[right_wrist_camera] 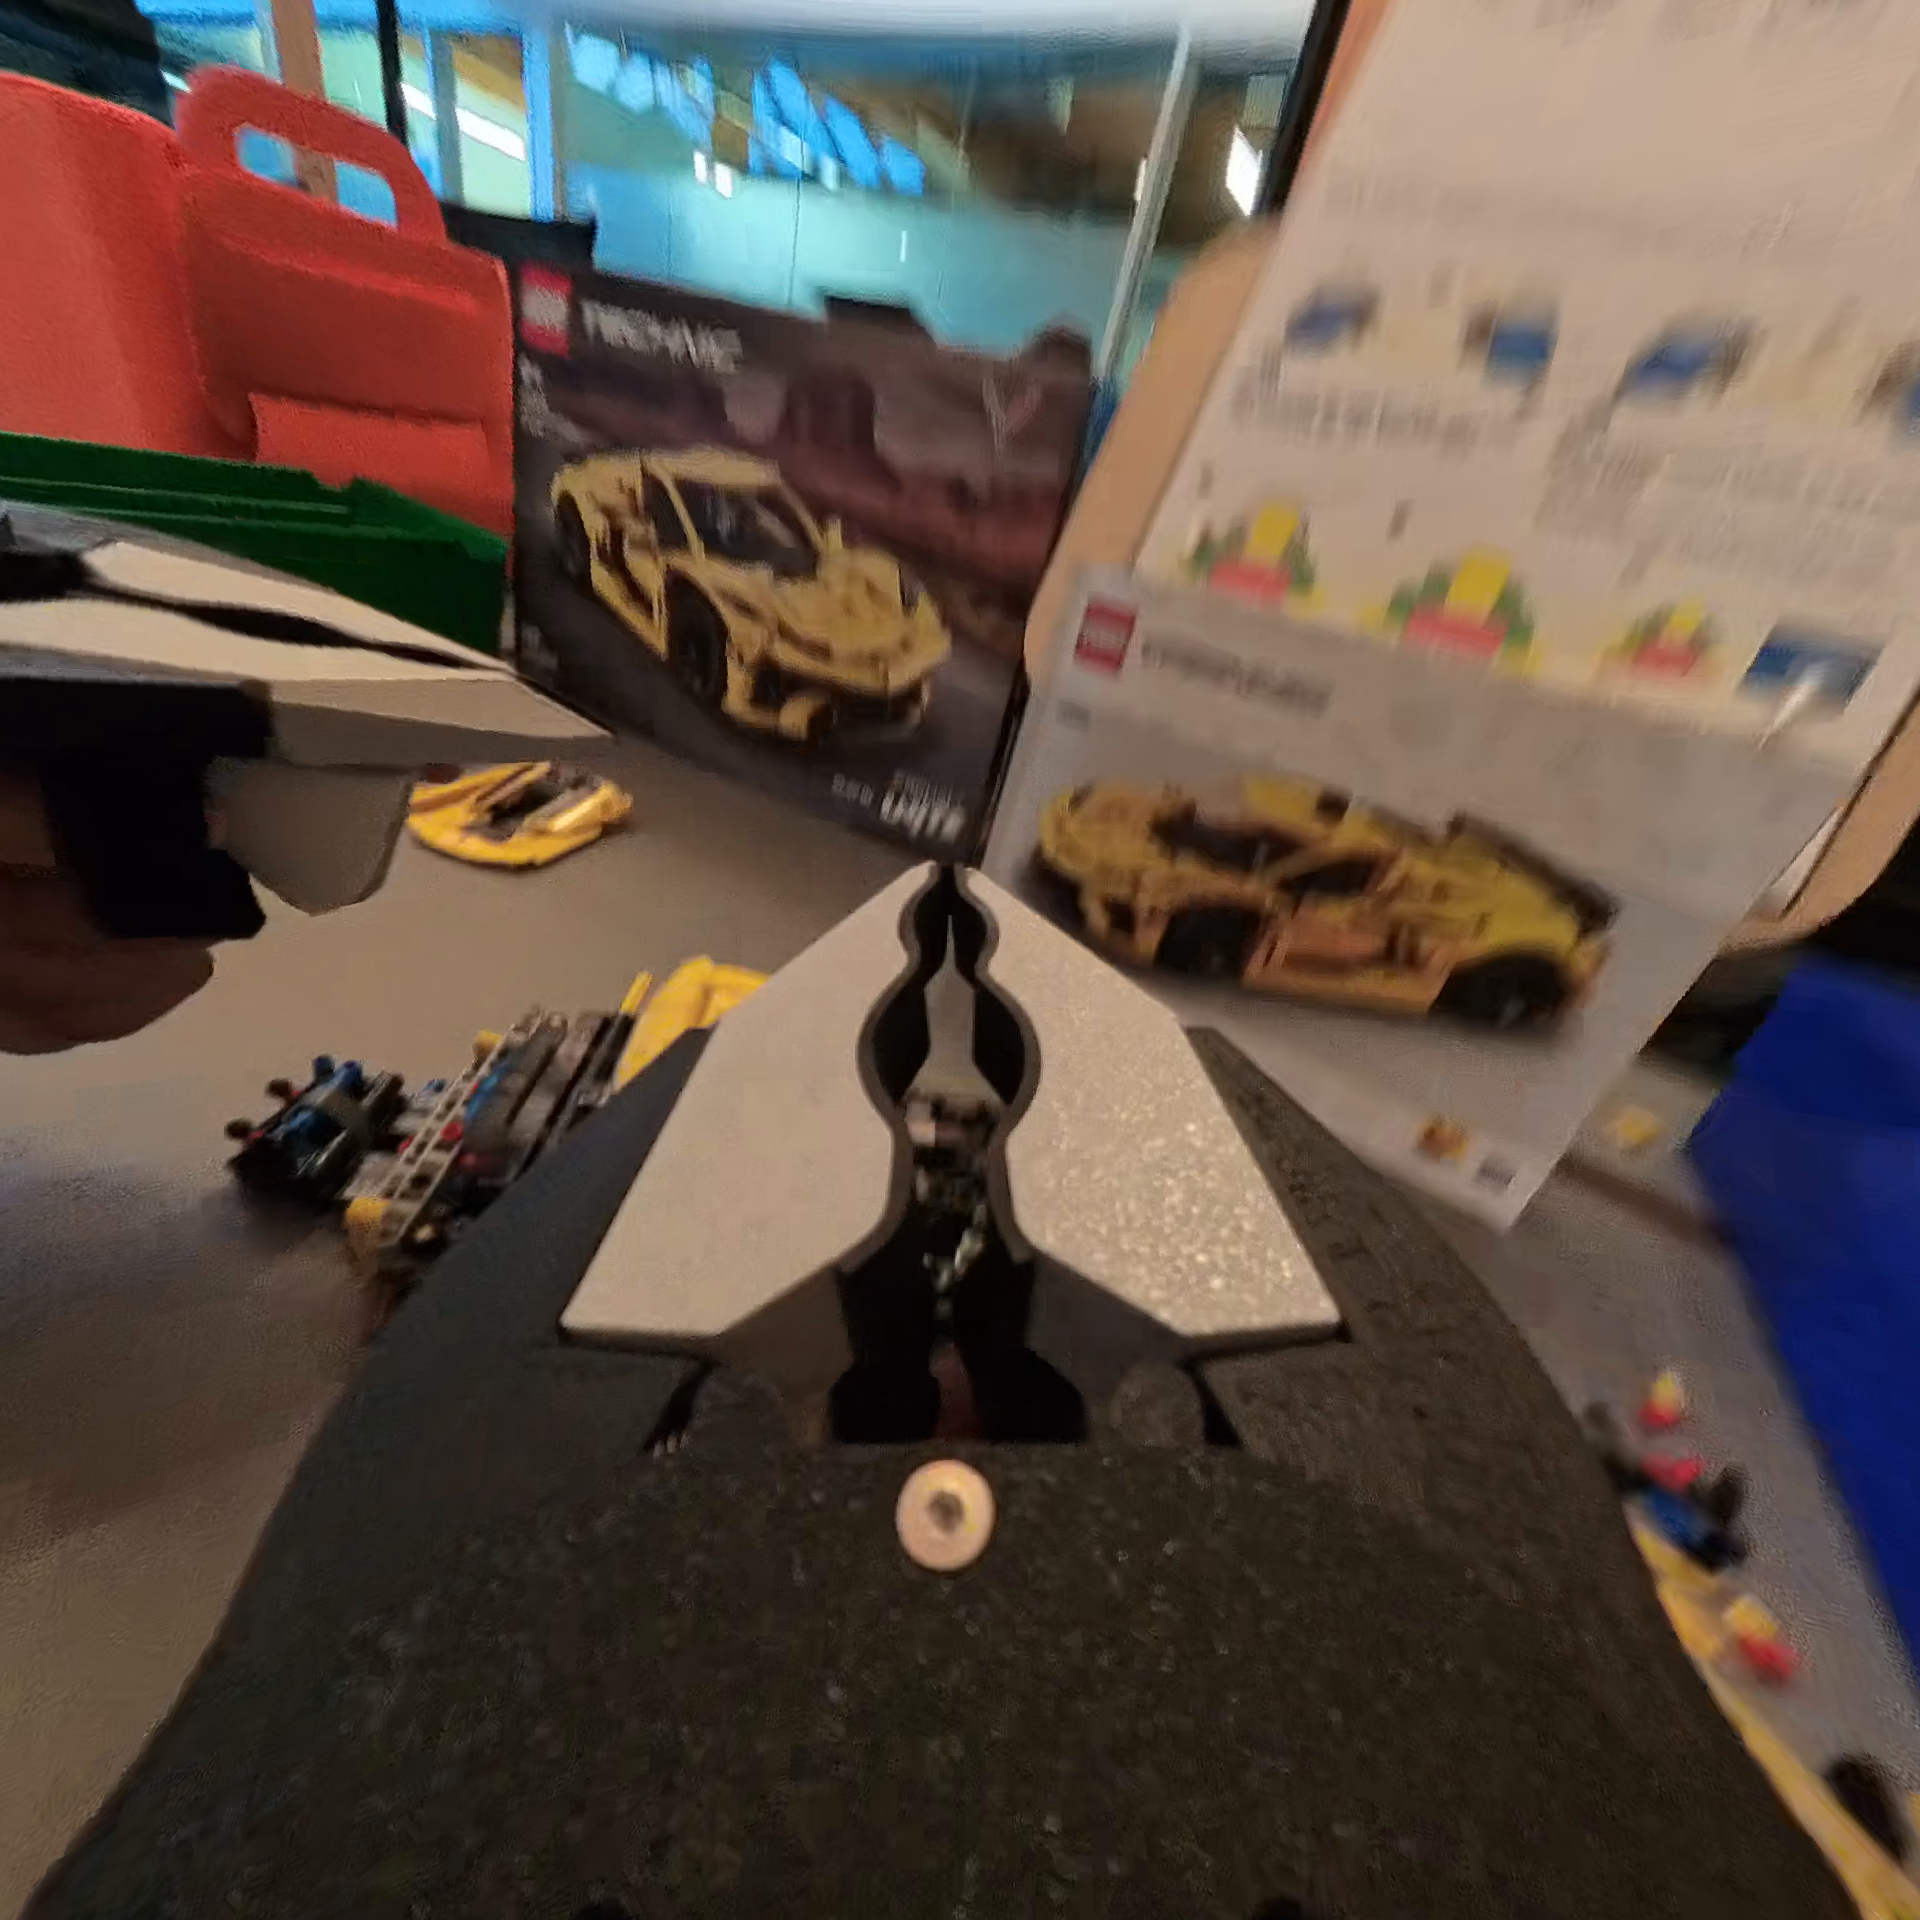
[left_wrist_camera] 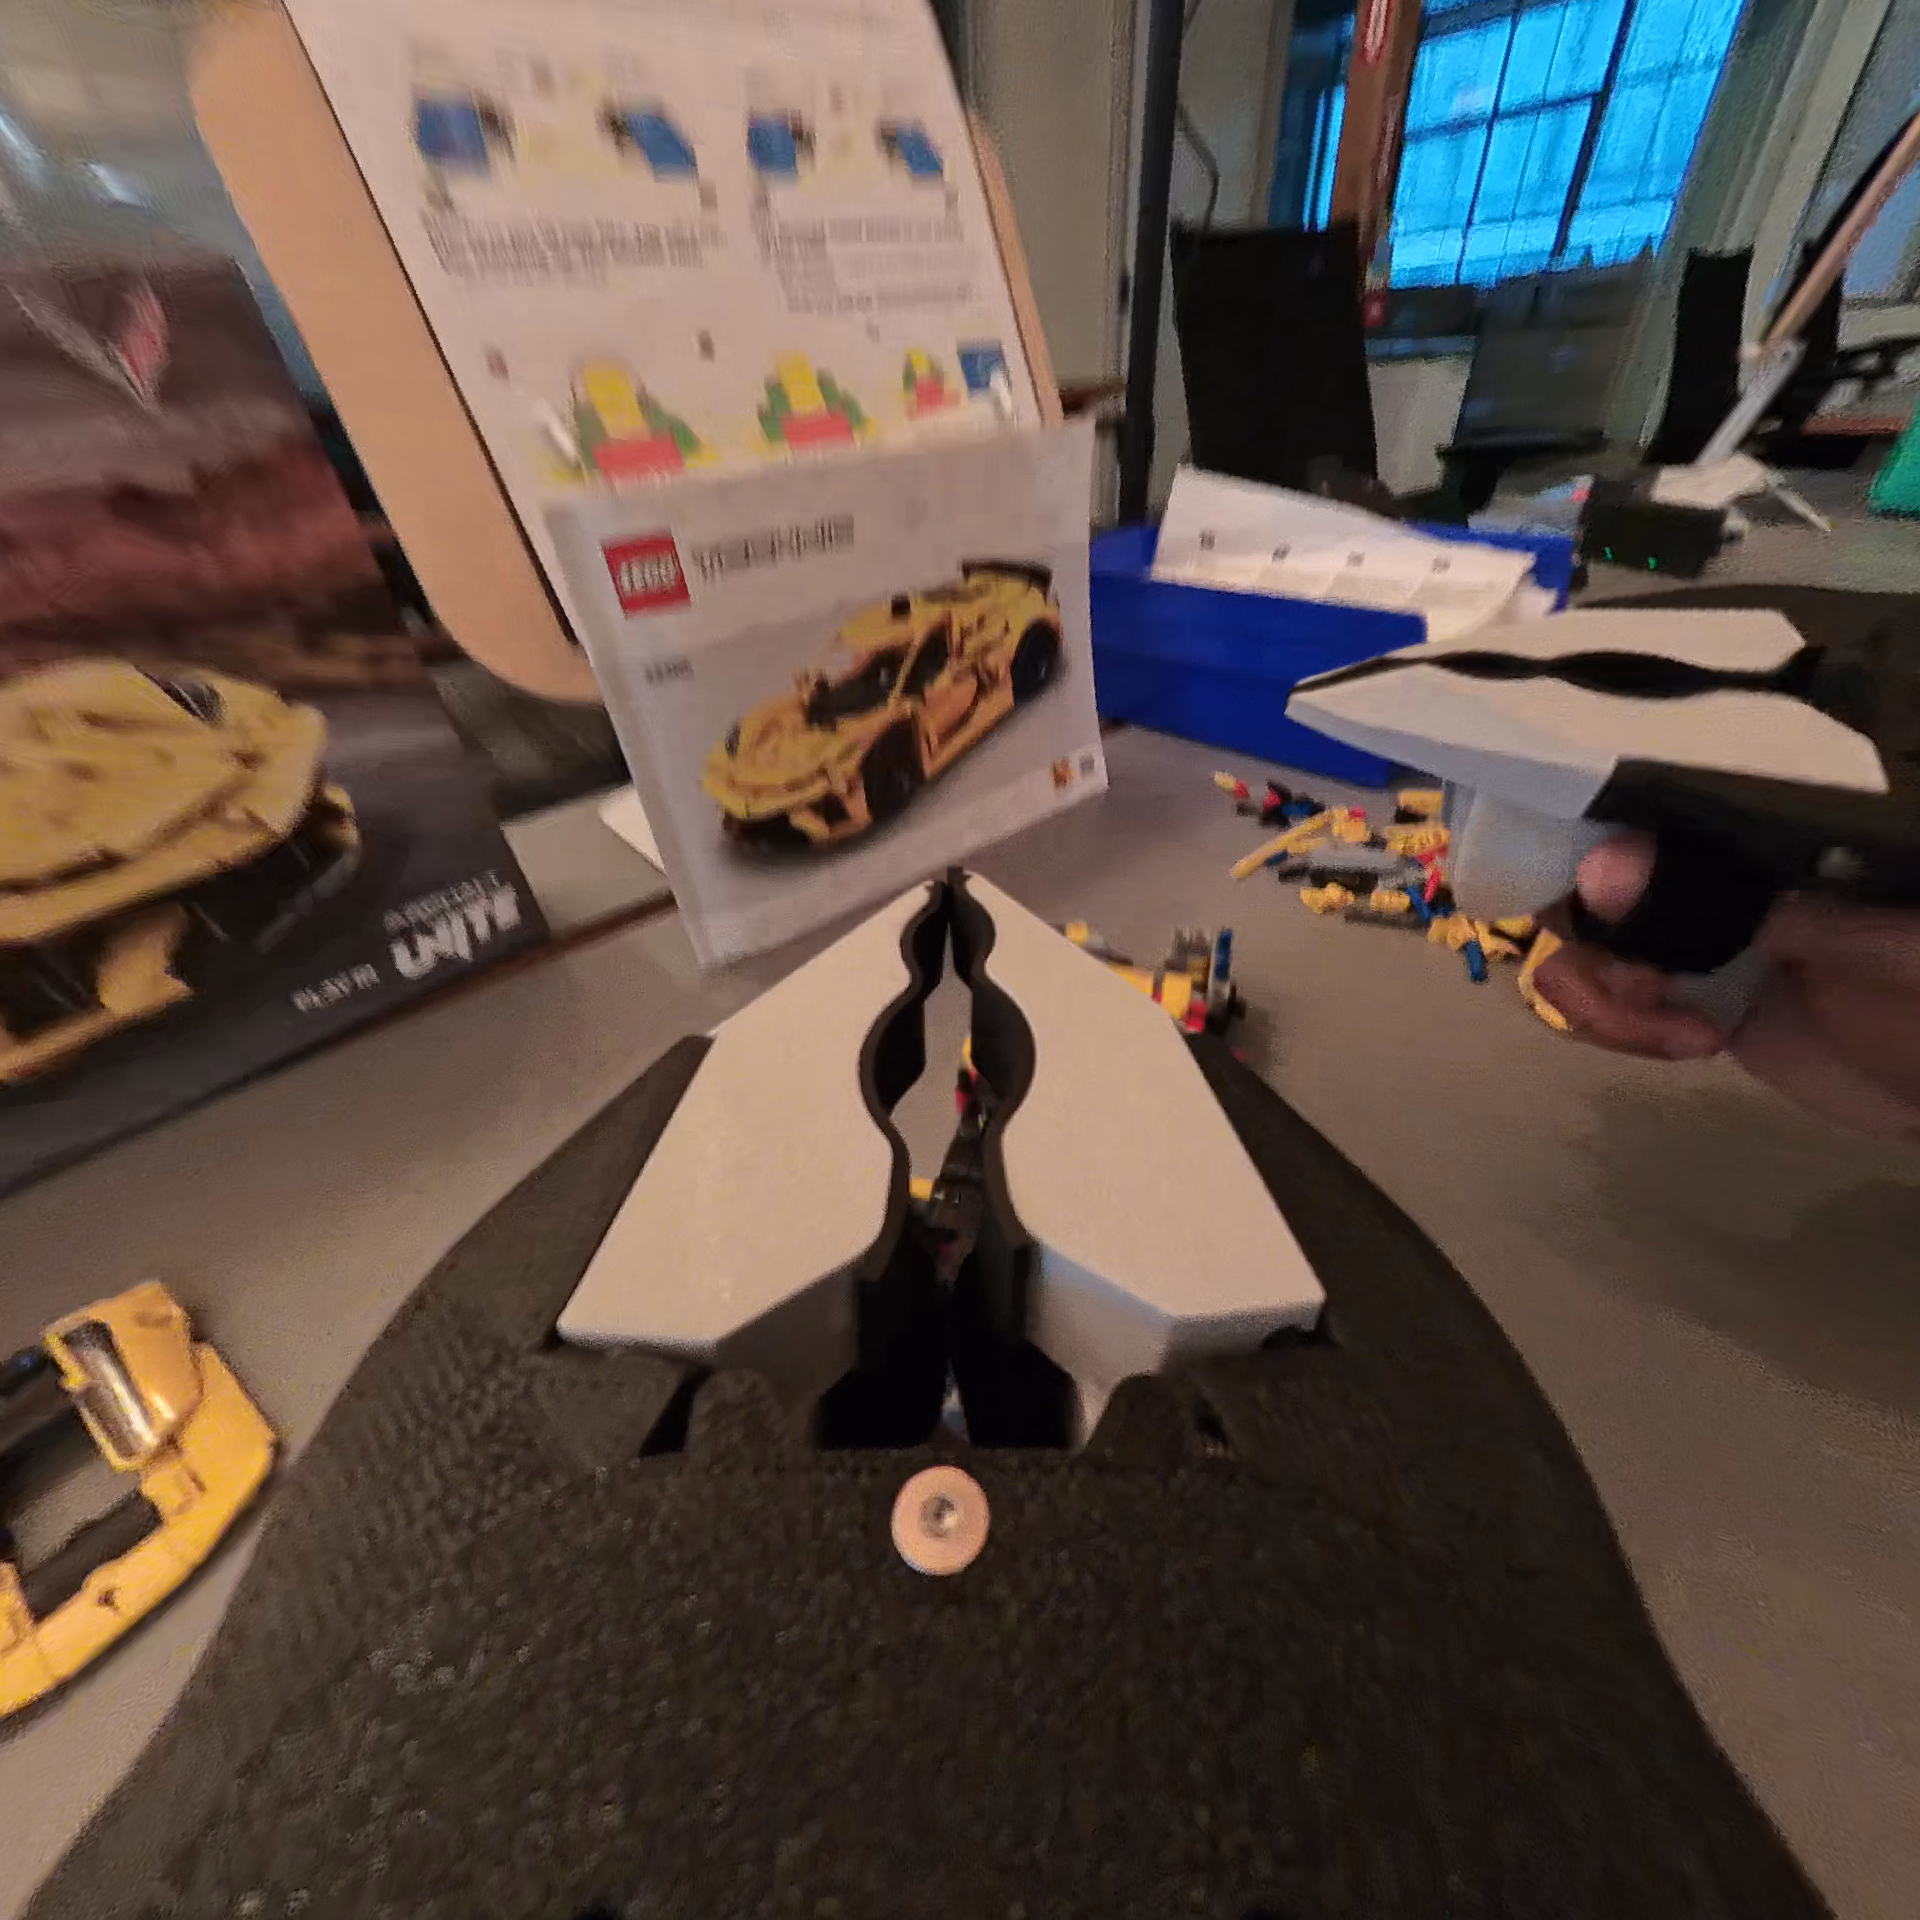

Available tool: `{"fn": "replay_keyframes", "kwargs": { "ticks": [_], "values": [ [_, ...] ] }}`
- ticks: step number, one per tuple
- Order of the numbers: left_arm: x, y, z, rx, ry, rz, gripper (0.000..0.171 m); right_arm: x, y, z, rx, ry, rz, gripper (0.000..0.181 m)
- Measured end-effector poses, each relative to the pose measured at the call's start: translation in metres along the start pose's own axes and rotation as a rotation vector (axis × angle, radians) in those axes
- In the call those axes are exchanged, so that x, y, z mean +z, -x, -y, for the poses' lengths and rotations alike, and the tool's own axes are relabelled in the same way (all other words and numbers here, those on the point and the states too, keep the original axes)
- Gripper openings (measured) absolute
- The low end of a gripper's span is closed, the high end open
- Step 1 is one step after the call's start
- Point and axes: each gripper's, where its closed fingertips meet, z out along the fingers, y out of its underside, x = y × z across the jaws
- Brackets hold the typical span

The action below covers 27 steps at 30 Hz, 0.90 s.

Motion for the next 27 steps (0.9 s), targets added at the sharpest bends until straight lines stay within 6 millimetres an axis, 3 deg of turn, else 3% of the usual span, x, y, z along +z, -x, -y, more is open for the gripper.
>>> {"fn": "replay_keyframes", "kwargs": {
  "ticks": [2,5,9,11,17,27],
  "values": [
    [0.007,0.003,-0.022,-0.057,0.107,-0.072,0.001,0.005,-0.008,-0.028,0.147,0.141,0.056,0.008],
    [0.011,0.007,-0.036,-0.116,0.167,-0.133,0.025,0.005,-0.013,-0.046,0.281,0.239,0.104,0.013],
    [0.006,0.010,-0.067,-0.041,0.330,-0.208,0.038,0.002,0.004,-0.067,0.396,0.374,0.256,0.029],
    [0.002,0.023,-0.072,0.004,0.345,-0.175,0.038,0.002,0.010,-0.067,0.381,0.369,0.274,0.027],
    [-0.007,0.023,-0.077,-0.108,0.372,-0.280,0.037,0.004,0.030,-0.077,0.261,0.429,0.298,0.025],
    [0.004,0.025,-0.073,-0.198,0.304,-0.235,0.037,0.003,0.048,-0.057,0.164,0.375,0.303,0.018]
  ]
}}
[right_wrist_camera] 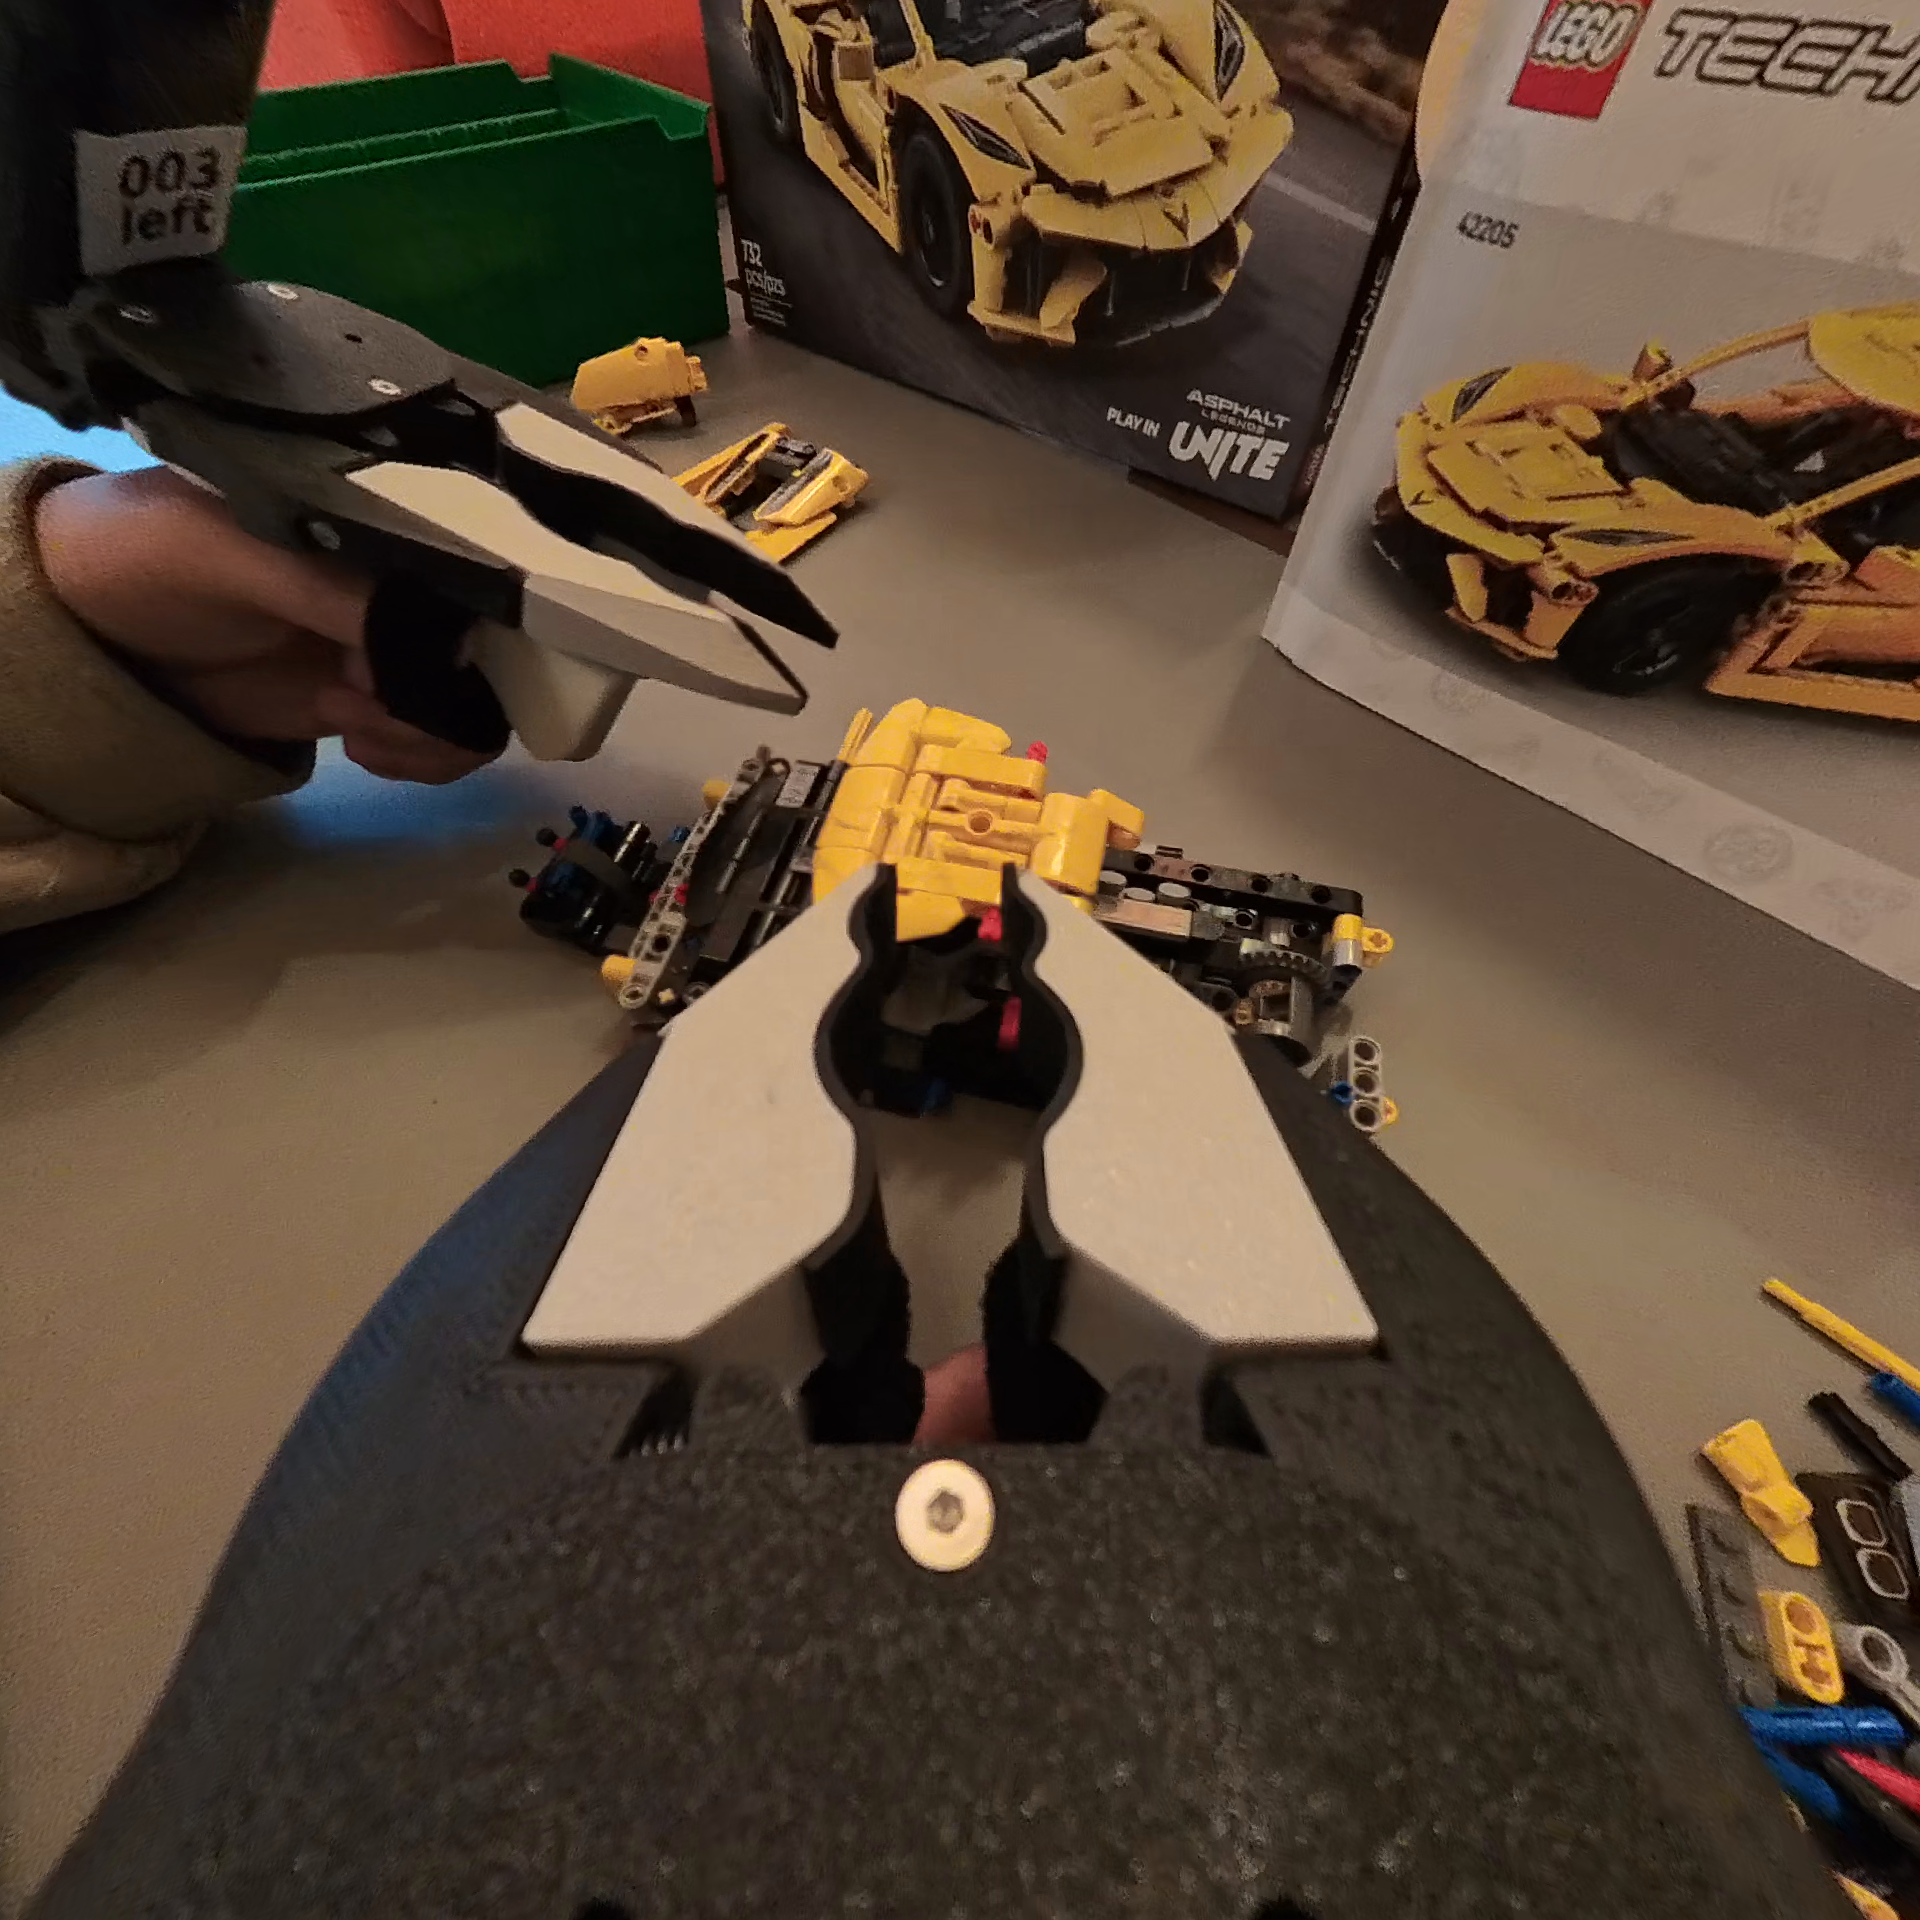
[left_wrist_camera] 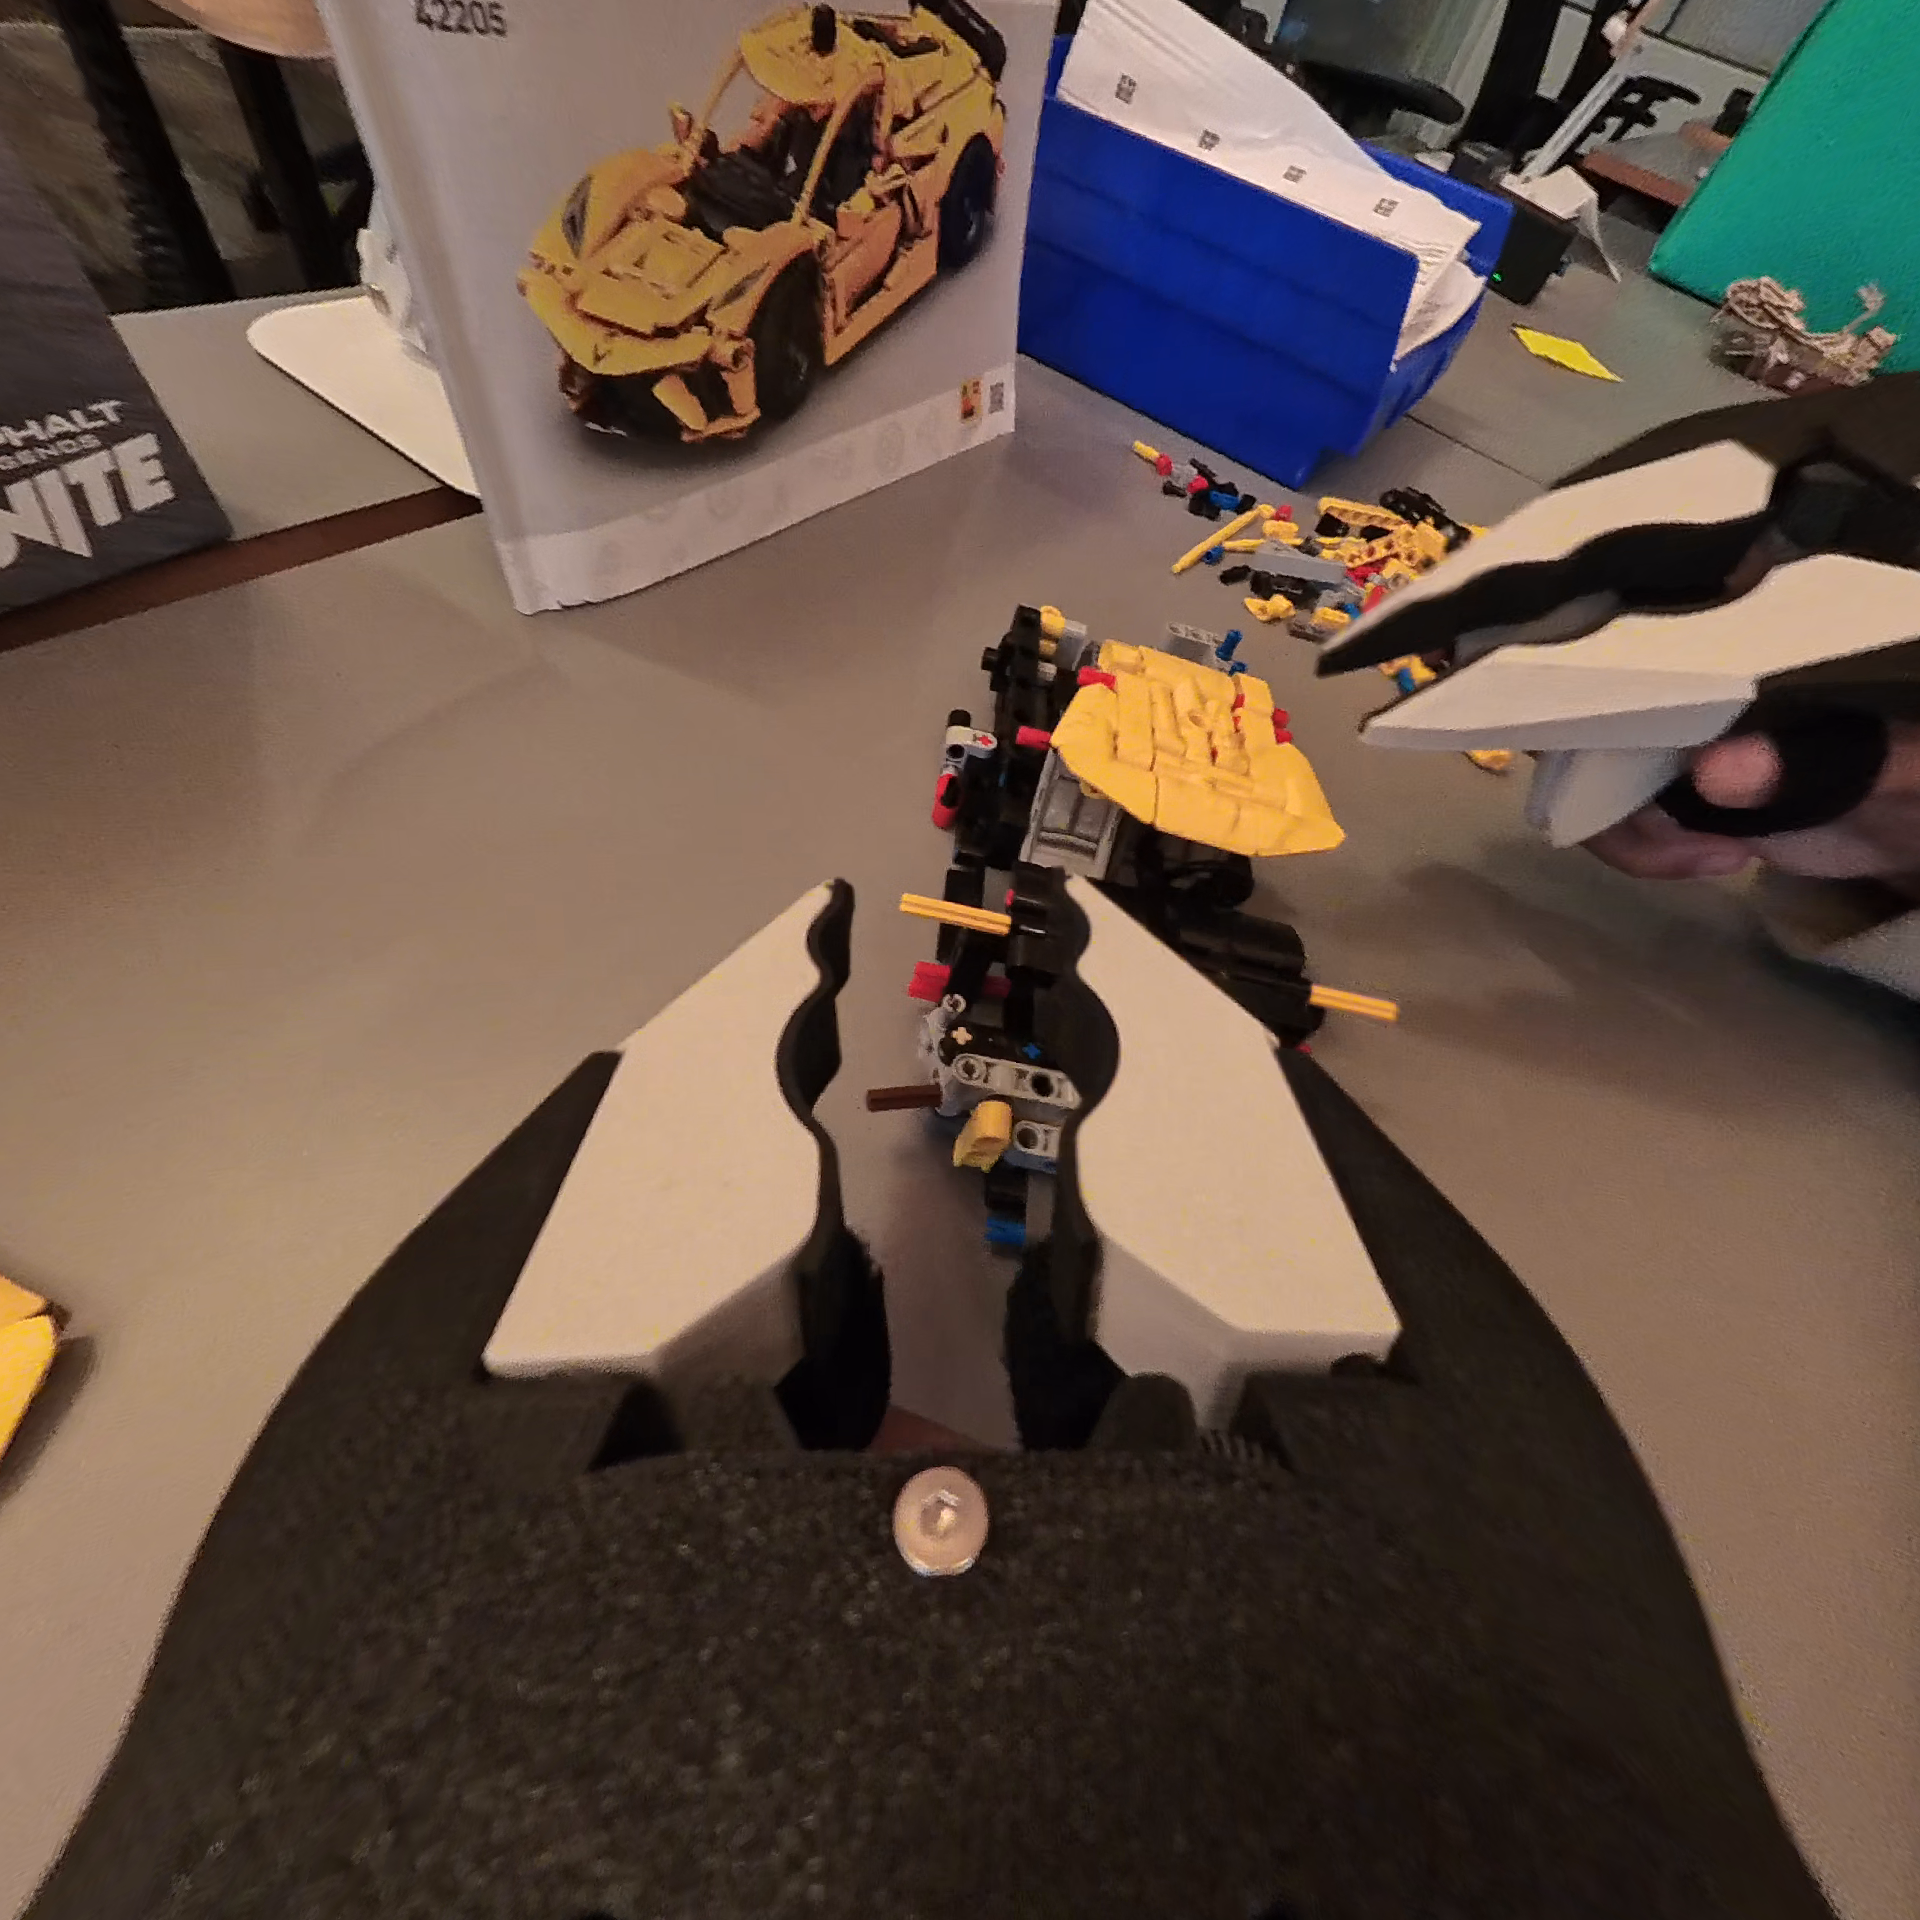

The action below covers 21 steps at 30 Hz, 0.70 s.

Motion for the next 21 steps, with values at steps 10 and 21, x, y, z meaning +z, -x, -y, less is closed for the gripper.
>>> {"fn": "replay_keyframes", "kwargs": {
  "ticks": [10,21],
  "values": [
    [0.011,0.010,-0.006,-0.378,0.013,-0.072,0.037,0.010,0.035,-0.012,-0.016,0.068,0.077,0.029],
    [0.010,0.003,0.000,-0.422,0.007,-0.128,0.038,0.005,0.053,-0.037,-0.014,0.132,-0.157,0.033]
  ]
}}
